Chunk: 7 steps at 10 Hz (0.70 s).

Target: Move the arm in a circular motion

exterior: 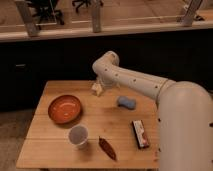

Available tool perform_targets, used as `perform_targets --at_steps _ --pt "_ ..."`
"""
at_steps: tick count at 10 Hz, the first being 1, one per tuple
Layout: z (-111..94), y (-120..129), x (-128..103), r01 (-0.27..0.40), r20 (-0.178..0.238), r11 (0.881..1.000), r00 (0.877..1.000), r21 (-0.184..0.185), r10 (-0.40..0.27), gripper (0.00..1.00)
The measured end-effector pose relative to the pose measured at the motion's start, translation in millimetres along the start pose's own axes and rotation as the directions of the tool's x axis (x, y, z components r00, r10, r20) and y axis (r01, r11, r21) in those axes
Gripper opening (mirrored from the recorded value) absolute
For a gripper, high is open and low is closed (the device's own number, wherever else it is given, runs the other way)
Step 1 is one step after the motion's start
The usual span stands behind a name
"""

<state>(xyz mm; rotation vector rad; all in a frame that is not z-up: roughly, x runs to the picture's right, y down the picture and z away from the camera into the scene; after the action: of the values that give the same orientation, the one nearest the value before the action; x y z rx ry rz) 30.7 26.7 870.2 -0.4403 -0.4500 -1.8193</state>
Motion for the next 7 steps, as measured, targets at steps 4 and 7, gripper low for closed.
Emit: perform_targets --at_steps 4,7 --pt "0.5 -0.6 -1.3 -0.012 0.004 1.0 1.0 0.001 0.012 0.8" --pt "1.2 -1.0 -2.6 -0.02 0.007 1.0 1.0 0.002 0.02 0.8"
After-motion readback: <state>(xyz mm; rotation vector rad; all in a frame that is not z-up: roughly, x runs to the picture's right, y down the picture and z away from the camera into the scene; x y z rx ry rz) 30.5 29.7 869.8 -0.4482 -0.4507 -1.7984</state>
